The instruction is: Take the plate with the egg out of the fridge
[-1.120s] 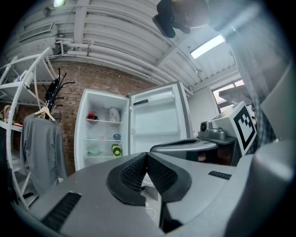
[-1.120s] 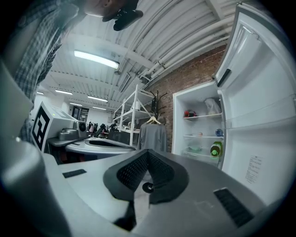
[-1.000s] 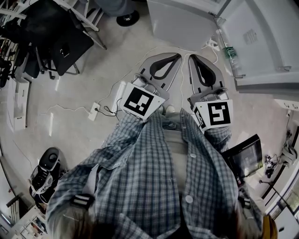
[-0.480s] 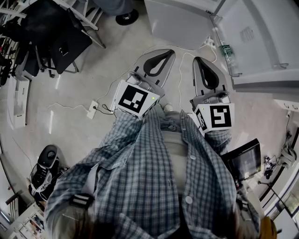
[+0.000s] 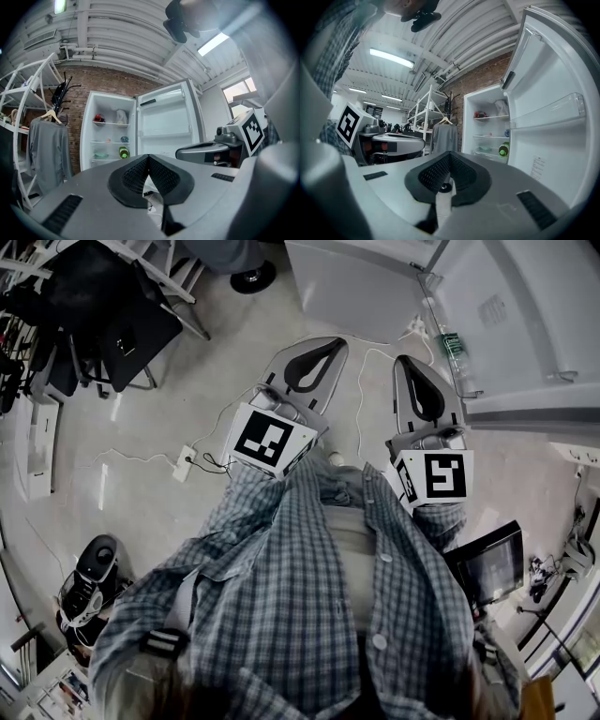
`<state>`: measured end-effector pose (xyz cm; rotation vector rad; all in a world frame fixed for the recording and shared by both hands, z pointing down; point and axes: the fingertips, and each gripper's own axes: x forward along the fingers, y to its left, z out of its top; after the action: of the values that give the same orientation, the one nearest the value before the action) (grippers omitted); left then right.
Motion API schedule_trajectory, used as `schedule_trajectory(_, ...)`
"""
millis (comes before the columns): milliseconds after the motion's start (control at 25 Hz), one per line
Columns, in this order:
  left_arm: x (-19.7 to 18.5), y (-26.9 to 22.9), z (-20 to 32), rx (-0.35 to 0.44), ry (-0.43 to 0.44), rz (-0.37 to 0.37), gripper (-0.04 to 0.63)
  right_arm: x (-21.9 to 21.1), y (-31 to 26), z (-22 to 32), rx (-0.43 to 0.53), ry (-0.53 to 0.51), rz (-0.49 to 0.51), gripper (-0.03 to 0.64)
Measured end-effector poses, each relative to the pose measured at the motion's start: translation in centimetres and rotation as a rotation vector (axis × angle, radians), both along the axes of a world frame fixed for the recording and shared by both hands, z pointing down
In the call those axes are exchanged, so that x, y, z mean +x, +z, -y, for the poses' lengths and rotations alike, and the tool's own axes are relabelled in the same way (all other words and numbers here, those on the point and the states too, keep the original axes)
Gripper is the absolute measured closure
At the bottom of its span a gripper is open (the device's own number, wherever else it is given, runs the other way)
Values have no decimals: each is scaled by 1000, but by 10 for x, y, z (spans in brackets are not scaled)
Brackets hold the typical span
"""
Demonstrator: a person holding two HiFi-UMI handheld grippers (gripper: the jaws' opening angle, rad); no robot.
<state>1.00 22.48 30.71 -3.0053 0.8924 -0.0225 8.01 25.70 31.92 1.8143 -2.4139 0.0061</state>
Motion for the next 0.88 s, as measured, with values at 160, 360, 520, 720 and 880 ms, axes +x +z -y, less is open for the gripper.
schedule_trajectory(160,-6,-1,18,7,-11,4,589,-1,0,17,1,2,-4,611)
schedule_trajectory(360,-9,-4,41,12,-6,-2,589,-7,-3,39,8,2,-16,611)
schedule_trajectory(520,-17,-3,74,6,-2,-4,589,-14,-2,74,3,6,-22,611)
schedule_trajectory(720,-28,-5,110,9,12,-8,589,-24,-6,114,-6,35,-22,611)
schedule_trajectory(880,-35,-5,132,9,17,-17,589,-36,-7,139,-9,26,-36,611)
